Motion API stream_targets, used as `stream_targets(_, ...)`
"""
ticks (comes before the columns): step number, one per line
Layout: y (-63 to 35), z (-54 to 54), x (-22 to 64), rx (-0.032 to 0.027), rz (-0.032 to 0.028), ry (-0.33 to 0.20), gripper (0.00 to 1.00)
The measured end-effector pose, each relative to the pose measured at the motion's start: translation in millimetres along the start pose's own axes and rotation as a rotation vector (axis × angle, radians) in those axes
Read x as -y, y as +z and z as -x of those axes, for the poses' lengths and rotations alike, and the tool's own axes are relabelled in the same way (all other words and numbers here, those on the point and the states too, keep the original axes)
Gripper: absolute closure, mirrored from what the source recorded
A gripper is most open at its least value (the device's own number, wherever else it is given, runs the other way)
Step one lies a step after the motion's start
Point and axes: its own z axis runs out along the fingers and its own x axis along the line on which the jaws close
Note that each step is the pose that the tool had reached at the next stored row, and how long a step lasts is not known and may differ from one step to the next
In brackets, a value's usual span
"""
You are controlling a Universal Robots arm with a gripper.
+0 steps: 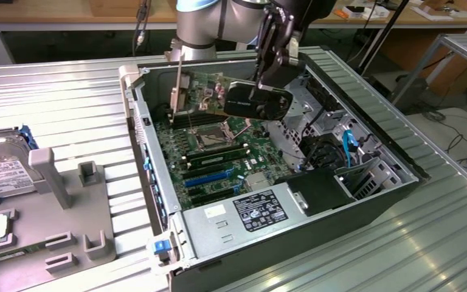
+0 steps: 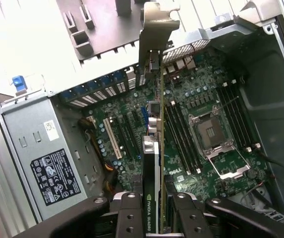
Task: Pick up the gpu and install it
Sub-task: 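Insert the gpu into the slot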
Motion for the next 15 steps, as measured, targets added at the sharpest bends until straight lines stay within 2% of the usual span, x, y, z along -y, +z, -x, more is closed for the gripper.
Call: stream_targets(15, 0.0, 0.0, 0.0, -0.0158, 0.0037, -0.185, 0.73)
